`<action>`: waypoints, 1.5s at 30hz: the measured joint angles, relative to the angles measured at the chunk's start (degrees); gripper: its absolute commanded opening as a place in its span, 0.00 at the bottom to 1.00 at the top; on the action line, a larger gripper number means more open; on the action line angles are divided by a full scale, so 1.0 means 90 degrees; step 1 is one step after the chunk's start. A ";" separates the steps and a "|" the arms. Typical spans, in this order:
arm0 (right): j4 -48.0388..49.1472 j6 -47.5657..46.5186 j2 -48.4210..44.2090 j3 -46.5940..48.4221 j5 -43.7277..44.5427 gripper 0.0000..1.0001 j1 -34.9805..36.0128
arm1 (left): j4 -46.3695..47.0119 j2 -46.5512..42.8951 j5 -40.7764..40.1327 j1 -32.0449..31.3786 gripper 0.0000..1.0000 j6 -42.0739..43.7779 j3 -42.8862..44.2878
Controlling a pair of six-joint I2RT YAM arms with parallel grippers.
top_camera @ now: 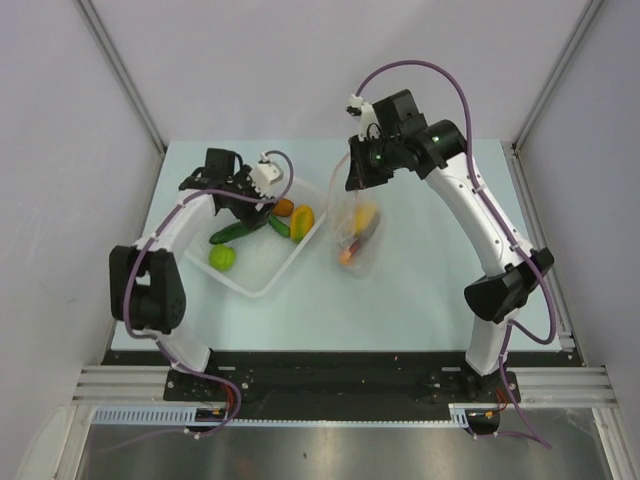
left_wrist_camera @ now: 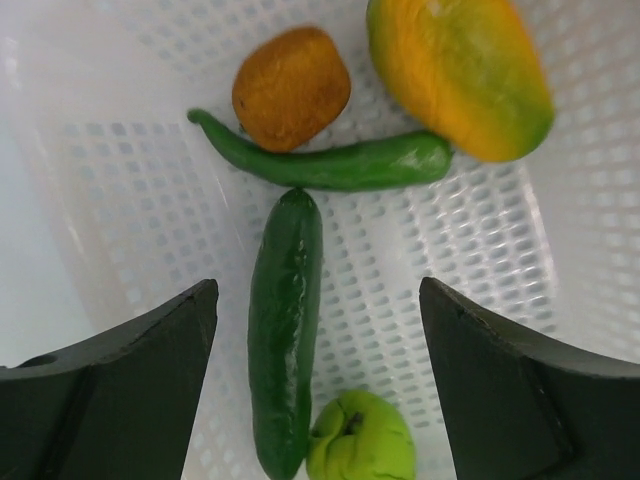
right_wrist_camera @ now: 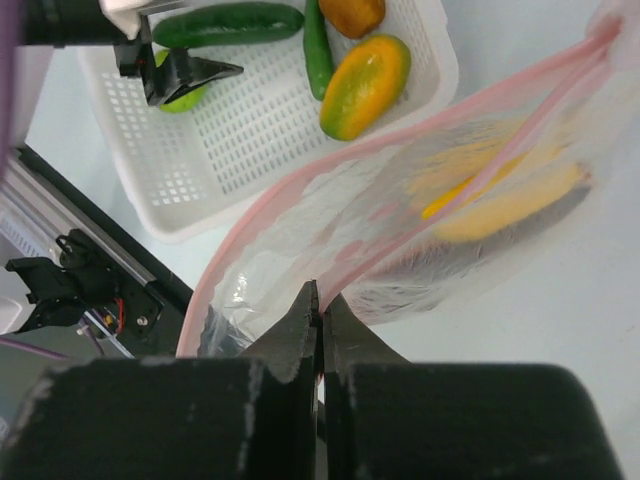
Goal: Place the food in the zip-top bag and seal the zipper
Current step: Pick up the fake vegetable from the bin, then place the fake vegetable in the zipper food storage bag.
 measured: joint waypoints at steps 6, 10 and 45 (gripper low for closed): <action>-0.0061 -0.0070 0.0151 -0.0090 -0.0032 0.00 -0.0036 | -0.0192 0.1219 -0.0602 -0.0015 0.85 0.0758 0.0289; -0.0046 -0.0189 0.0032 -0.0357 0.0129 0.00 -0.0036 | -0.0243 0.1642 -0.0962 -0.0044 0.78 0.1022 0.0350; -0.0134 0.0160 -0.0087 -0.0627 -0.0408 0.00 -0.0804 | 0.9442 -0.0954 0.1598 -0.2688 0.07 -0.7050 -0.0452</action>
